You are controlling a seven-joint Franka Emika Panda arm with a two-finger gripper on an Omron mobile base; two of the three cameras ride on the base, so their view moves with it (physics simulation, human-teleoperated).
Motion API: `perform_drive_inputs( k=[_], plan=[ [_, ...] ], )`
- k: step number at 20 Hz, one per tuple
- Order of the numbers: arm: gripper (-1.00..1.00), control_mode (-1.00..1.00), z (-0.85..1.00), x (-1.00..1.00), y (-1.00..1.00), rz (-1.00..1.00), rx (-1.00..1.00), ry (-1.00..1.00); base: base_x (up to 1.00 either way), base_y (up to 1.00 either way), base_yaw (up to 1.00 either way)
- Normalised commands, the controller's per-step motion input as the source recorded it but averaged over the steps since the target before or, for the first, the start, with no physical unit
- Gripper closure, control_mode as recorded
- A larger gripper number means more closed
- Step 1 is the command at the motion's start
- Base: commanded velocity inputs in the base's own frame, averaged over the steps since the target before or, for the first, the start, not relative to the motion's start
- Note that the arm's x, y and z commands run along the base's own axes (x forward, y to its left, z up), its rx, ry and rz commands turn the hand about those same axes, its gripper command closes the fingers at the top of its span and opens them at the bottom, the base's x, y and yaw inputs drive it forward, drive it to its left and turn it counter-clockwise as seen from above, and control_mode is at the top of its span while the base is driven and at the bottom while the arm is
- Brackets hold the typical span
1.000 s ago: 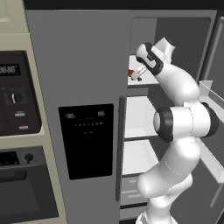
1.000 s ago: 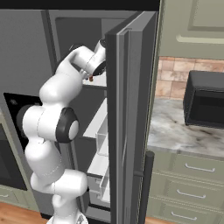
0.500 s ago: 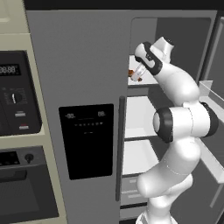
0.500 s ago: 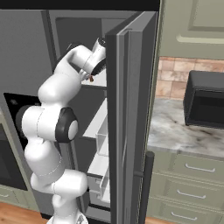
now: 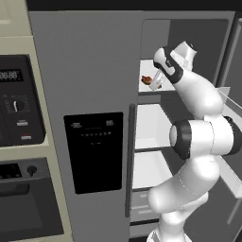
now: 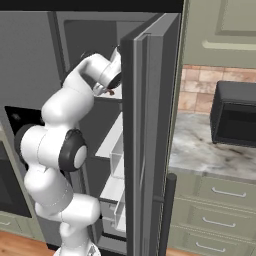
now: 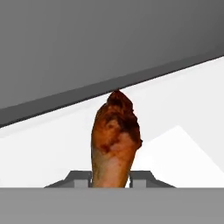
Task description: Take the cheese, chicken drumstick, and garlic from the fridge and place them on the plate on the dining counter to create an appetizer plate.
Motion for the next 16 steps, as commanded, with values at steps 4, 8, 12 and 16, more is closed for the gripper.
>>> perform_drive_inputs(
  k=[4,8,12,16],
  plan=[
    [1.0,-1.0,-0.02,-0.41,-0.7,0.0,0.0,0.02,0.0,0.0,0.0],
    [1.0,-1.0,0.0,-0.56,-0.01,-0.05,-0.04,0.06,0.0,0.0,0.0],
    [1.0,-1.0,0.0,-0.69,0.41,-0.17,-0.1,0.0,0.0,0.0,0.0],
    [1.0,-1.0,0.0,-0.98,0.23,-0.2,-0.07,-0.16,0.0,0.0,0.0]
  ],
)
